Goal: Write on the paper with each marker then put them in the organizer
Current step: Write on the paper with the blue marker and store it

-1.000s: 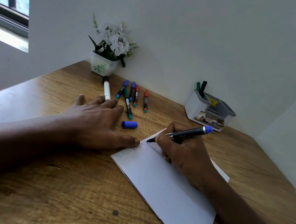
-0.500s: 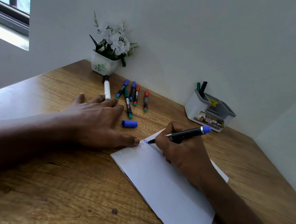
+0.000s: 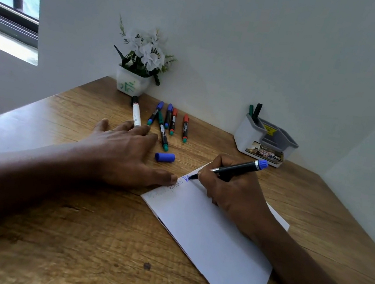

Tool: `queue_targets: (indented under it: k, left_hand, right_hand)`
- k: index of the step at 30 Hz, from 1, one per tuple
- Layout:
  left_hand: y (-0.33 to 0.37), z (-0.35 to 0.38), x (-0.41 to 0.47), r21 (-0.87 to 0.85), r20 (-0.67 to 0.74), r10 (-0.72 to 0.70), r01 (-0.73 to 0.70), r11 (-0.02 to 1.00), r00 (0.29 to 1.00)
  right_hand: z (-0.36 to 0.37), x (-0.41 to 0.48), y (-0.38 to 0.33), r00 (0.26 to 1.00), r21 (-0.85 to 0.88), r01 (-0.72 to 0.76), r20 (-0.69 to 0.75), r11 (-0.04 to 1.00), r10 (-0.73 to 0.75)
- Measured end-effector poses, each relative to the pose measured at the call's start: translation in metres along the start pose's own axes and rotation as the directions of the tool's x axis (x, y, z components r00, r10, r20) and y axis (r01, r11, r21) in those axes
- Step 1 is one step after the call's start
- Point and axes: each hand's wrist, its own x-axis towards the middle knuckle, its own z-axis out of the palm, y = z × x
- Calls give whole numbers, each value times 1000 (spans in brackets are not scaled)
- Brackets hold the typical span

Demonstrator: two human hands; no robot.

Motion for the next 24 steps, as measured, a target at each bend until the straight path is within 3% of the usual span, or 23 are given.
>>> queue_targets:
  k: [5,13,24]
  left_hand:
    - [0,1,0,2,-12,5,-5,1000,1000]
    - [-2,2,3,1,-19,5,-5,1000,1000]
    - [-1,2,4,-5,-17,2,-2,1000,1000]
  right_hand:
    - [1,1,3,995,4,-34,-91,999,34]
    - [1,-1,2,999,-16,-14,-36,1000,13]
    - [3,1,6,992,-87,1,-125,996,-12]
